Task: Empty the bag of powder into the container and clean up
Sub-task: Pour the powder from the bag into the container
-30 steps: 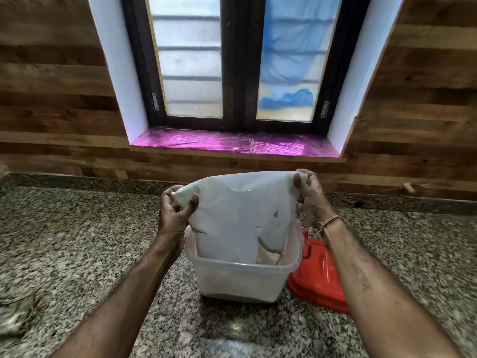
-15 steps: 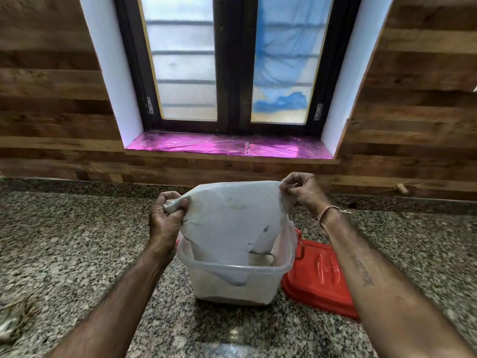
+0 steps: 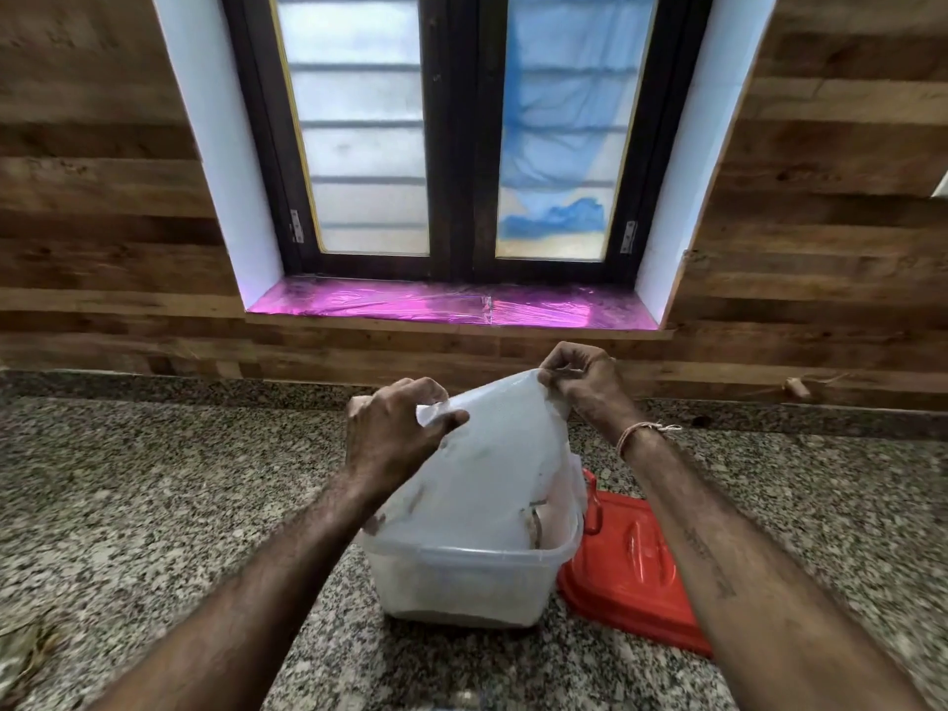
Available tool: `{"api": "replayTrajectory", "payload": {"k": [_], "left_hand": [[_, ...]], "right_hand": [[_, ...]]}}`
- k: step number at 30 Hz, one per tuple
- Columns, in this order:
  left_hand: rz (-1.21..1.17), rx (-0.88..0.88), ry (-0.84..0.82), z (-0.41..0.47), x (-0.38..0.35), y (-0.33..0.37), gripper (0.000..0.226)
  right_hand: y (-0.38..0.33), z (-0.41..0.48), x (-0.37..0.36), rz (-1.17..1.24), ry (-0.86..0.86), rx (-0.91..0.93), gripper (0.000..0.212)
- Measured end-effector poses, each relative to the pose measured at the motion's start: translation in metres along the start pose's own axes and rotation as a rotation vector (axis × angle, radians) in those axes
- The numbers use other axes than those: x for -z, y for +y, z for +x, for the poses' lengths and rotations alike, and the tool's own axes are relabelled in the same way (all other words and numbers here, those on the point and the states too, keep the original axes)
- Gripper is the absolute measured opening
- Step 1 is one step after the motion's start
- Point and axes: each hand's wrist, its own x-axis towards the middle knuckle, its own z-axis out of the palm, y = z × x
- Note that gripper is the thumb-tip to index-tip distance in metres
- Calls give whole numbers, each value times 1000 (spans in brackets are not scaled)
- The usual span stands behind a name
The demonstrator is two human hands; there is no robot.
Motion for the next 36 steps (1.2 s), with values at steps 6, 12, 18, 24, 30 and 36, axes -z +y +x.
{"api": "replayTrajectory", "payload": {"k": [6, 12, 18, 24, 30, 36], "left_hand": [[17, 33, 2, -1, -15, 17, 32], [-70, 210, 35, 2, -16, 27, 24], [-175, 202, 4, 9, -16, 16, 19], [-167, 139, -3, 5, -18, 15, 20], [-261, 88, -5, 3, -21, 10, 22], [-258, 30, 33, 1, -19, 6, 23]], "right_hand": [[-8, 3, -1, -35, 20, -10, 22], [-8, -1, 7, 130, 9, -24, 29], [0, -16, 21, 175, 61, -119, 20], [-4, -7, 22, 32, 12, -67, 25], [-9, -3, 21, -51, -41, -146, 50], [-15, -14, 8, 269, -8, -318, 65]]}}
